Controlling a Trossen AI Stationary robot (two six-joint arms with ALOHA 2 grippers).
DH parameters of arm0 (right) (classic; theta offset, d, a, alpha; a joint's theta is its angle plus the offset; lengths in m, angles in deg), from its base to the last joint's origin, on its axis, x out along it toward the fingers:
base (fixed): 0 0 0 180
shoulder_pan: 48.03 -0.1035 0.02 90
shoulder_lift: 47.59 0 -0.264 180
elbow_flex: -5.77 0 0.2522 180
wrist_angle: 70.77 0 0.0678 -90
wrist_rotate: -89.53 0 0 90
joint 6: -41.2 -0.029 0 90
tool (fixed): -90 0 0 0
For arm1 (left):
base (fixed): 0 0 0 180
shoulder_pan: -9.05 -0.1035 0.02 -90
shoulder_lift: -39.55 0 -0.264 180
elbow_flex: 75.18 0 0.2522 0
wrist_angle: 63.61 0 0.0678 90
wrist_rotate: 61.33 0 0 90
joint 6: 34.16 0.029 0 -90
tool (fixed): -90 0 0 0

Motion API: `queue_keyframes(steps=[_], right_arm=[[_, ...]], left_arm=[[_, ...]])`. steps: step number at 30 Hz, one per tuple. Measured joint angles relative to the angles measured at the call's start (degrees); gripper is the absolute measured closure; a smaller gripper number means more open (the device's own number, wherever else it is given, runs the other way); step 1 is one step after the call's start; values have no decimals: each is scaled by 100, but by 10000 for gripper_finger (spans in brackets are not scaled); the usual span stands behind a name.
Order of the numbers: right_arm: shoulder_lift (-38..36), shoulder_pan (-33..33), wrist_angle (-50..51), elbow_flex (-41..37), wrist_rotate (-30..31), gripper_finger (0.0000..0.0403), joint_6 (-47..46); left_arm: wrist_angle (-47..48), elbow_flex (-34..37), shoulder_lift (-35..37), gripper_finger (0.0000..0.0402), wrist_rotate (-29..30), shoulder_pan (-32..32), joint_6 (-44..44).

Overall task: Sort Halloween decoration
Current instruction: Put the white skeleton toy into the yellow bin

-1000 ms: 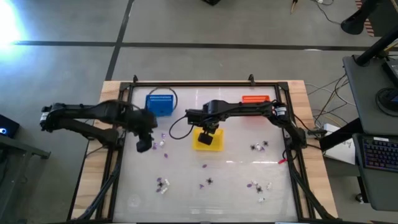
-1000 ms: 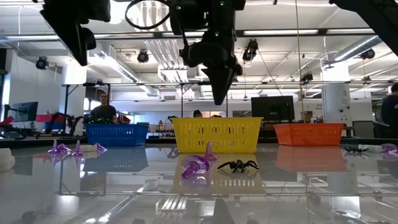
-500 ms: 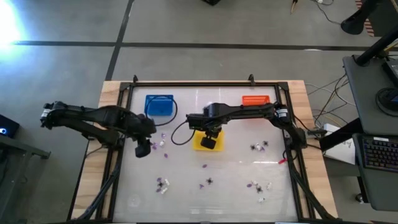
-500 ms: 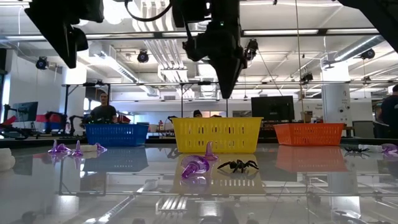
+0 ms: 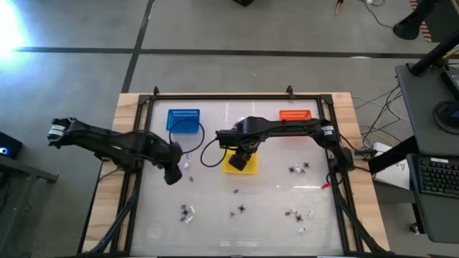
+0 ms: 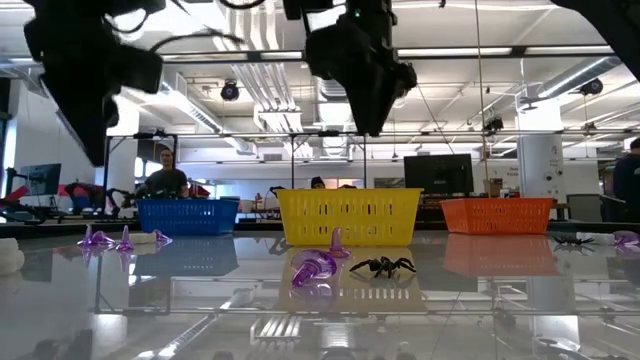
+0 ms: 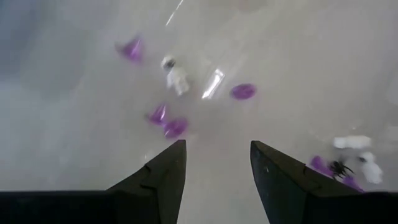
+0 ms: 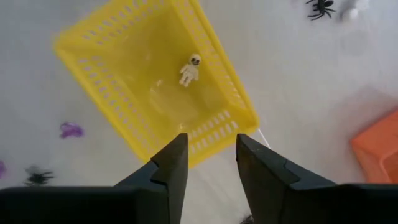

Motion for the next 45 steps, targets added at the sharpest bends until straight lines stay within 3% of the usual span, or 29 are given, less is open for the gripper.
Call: queue_keyframes(steps=[7,20,35,39,45], right_arm=[[-6,-14,17,523,-2,268,59],[-10,-31,113,1305,9,268,354],[-10,-38,407,1368,7,266,474],[-10,-38,533,1368,2,266,484],[-10,-38,592,1365,2,266,673]], left_arm=[[-1005,371,-271,239,129,-94,-483],[-1360,389,-1567,239,443,-479,-442],[-1708,274,-2380,242,544,-611,-237],[-1708,275,-2427,265,536,-623,-83],[-1697,286,-2345,342,534,-630,167]])
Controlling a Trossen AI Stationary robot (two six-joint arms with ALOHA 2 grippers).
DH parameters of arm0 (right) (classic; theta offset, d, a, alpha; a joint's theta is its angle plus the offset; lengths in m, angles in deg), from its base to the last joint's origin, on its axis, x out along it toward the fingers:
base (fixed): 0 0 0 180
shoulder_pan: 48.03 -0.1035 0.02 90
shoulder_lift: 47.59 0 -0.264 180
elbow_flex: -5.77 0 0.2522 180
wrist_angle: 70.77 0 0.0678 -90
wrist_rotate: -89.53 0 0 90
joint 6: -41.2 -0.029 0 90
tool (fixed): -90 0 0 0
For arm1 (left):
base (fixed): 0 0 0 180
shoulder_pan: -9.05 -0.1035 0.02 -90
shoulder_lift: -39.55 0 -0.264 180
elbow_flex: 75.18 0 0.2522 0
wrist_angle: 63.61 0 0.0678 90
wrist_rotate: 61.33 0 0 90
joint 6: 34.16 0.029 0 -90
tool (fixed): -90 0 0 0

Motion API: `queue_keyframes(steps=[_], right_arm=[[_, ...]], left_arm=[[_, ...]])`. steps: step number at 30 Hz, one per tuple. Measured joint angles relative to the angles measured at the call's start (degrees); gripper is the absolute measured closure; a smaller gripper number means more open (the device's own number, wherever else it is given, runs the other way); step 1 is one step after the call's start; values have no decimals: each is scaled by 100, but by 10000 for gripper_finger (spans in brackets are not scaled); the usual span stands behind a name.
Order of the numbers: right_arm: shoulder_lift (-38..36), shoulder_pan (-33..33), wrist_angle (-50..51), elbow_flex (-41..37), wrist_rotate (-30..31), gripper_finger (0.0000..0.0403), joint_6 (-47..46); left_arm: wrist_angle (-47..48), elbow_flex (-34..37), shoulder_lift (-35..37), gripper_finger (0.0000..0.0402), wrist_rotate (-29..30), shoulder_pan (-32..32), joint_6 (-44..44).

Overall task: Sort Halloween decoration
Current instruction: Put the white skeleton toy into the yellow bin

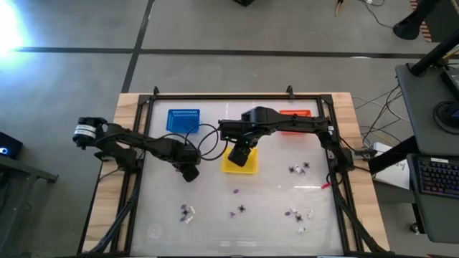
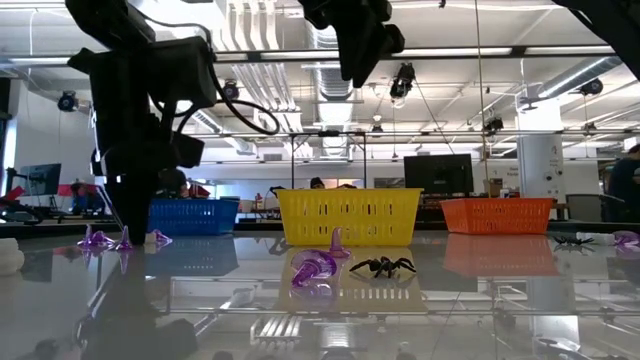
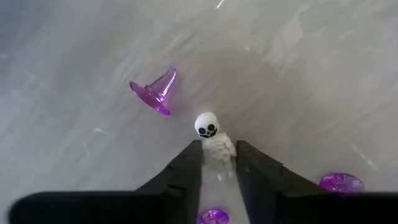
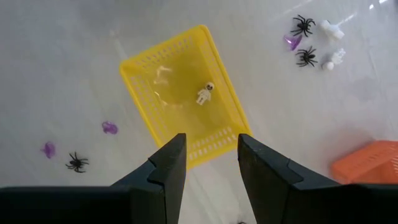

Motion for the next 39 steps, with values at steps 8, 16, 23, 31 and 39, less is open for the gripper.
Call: queue_keyframes(steps=[8,16,23,31,39], right_arm=[[-49,0,-2,0,10,266,-100],[-505,0,-4,-2,85,266,-736],[-1096,0,-2,-2,617,266,-1306],[-1384,2,-2,-2,922,266,-1579],[-1281,2,-4,-7,922,266,-1588]], left_arm=[[69,-106,9,393,-150,-2,360],[305,-567,211,400,-329,2,950],[278,-1042,333,400,-290,-4,1678],[99,-1420,238,400,-260,-130,2557],[-427,-1631,235,400,-253,-574,3425]])
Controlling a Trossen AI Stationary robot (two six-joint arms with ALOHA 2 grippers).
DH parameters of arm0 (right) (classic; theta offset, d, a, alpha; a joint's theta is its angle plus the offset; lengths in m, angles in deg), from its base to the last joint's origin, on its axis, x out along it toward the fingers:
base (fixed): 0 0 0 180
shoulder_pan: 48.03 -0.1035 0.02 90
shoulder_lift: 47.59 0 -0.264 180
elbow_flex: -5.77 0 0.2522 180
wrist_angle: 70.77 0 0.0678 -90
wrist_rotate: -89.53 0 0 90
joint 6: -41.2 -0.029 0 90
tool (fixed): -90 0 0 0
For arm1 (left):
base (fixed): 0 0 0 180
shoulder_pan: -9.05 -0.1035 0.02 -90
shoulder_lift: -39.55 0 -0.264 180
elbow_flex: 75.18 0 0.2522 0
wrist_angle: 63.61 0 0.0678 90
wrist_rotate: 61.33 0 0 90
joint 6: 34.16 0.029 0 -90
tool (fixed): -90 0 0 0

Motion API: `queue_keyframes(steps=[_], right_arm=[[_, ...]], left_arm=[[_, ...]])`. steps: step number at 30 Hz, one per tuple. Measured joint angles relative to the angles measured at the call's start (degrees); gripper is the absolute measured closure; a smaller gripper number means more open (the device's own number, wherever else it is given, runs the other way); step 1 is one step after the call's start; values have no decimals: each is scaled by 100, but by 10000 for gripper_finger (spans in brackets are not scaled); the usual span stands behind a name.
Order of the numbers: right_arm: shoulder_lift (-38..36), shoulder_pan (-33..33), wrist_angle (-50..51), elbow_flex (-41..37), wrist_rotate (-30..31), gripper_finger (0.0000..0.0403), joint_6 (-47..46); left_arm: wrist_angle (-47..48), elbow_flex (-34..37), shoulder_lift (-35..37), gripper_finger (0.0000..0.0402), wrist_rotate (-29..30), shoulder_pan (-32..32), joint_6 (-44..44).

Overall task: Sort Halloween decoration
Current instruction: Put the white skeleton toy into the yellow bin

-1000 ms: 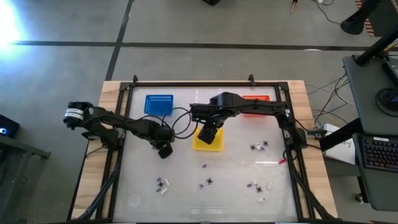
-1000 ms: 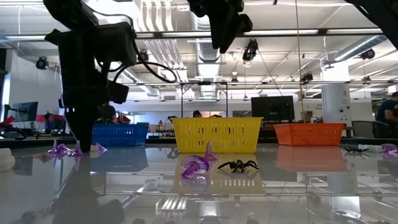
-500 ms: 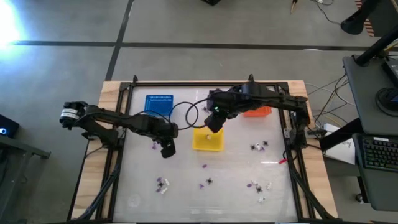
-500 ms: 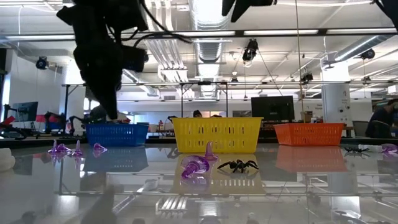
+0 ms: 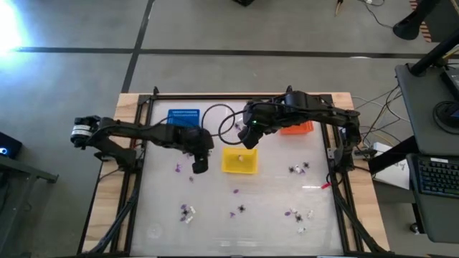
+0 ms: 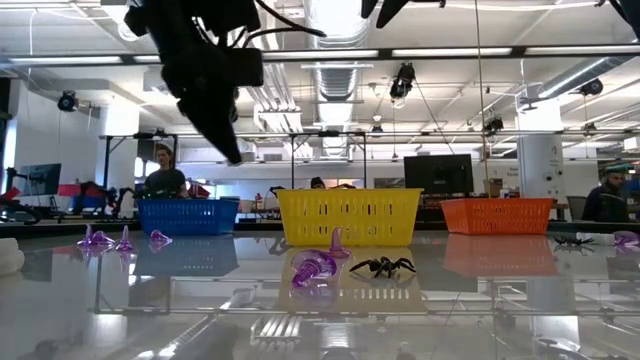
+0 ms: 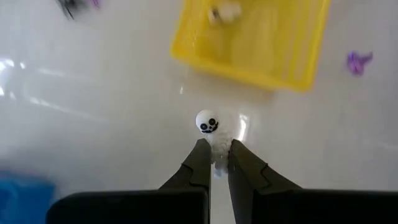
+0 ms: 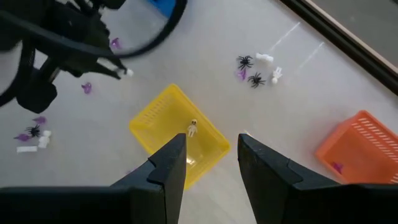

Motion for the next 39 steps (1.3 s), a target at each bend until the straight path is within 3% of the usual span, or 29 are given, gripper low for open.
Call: queue_keyframes(steps=[14,18,39], right_arm=[[243,13,-2,-9,60,266,-256],[218,13,0,-9,433,266,-304],[-367,13,0,-9,709,266,241]], left_arm=[[-394,-626,-454,400,-505,-379,1223],[-469,-816,-706,400,-618,-381,1360],[-425,-1648,-2129,400,-1394,-405,1521]])
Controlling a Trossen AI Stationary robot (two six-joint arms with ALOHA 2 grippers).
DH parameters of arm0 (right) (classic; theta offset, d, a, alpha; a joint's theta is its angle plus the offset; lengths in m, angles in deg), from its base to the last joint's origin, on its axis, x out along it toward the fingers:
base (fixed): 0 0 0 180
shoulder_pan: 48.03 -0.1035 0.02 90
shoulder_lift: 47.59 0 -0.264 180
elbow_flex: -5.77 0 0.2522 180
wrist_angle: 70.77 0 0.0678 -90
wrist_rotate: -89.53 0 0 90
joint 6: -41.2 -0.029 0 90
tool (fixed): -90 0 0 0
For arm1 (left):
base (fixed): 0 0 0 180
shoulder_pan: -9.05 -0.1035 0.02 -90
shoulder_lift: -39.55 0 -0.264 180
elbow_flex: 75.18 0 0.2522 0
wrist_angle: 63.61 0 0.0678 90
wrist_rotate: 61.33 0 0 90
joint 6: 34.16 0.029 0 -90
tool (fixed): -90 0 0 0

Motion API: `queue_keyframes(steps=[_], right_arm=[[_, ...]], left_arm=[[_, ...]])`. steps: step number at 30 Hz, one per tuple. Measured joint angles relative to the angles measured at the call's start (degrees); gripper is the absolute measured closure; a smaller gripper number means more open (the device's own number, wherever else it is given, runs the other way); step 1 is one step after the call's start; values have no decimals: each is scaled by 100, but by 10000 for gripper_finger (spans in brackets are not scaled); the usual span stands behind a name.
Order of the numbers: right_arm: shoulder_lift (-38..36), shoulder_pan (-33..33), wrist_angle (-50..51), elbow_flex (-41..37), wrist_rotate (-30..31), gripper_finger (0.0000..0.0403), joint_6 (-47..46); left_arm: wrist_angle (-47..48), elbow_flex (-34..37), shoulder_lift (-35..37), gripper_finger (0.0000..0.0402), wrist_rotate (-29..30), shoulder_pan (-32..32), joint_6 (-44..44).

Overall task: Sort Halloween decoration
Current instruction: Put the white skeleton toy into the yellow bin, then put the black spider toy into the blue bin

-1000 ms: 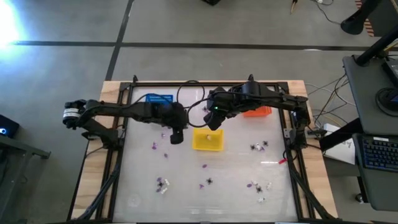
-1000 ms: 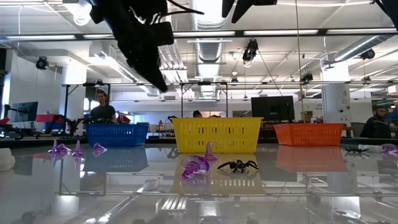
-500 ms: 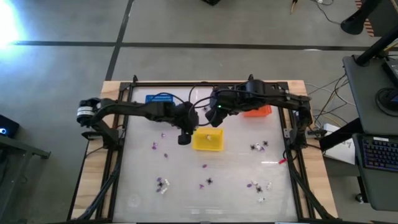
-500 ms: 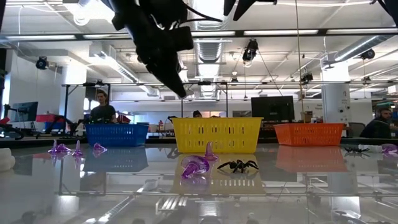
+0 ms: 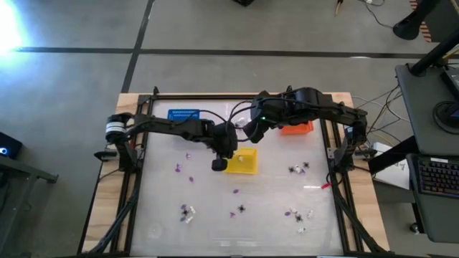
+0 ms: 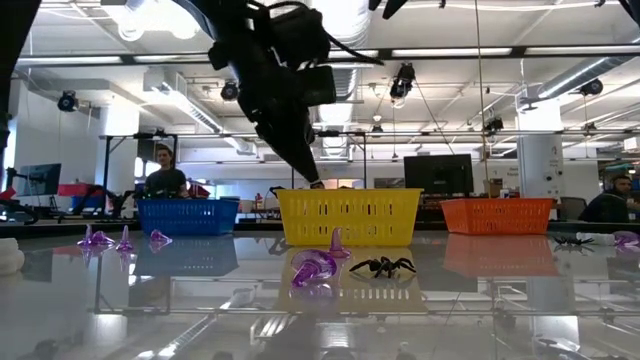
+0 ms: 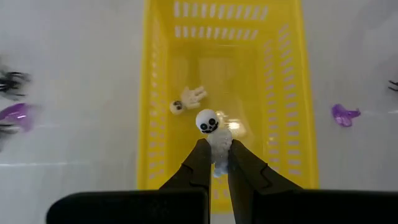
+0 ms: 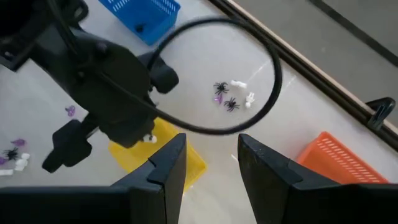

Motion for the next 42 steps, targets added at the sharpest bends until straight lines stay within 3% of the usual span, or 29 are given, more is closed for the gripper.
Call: queue_keyframes(steps=[11,23,30,38,42], right_arm=[[-139,0,0,0,34,266,90],[-149,0,0,0,34,266,345],[-149,0,0,0,33,266,378],[-149,0,0,0,30,266,487],[-151,-5,0,0,-41,266,539]], left_arm=[[52,25,-250,394,-125,-4,22],[248,-78,-263,290,-112,-4,22],[416,-266,-258,257,-107,-4,127],[2203,-858,-178,251,498,-13,599],[2526,-906,87,251,502,-90,657]])
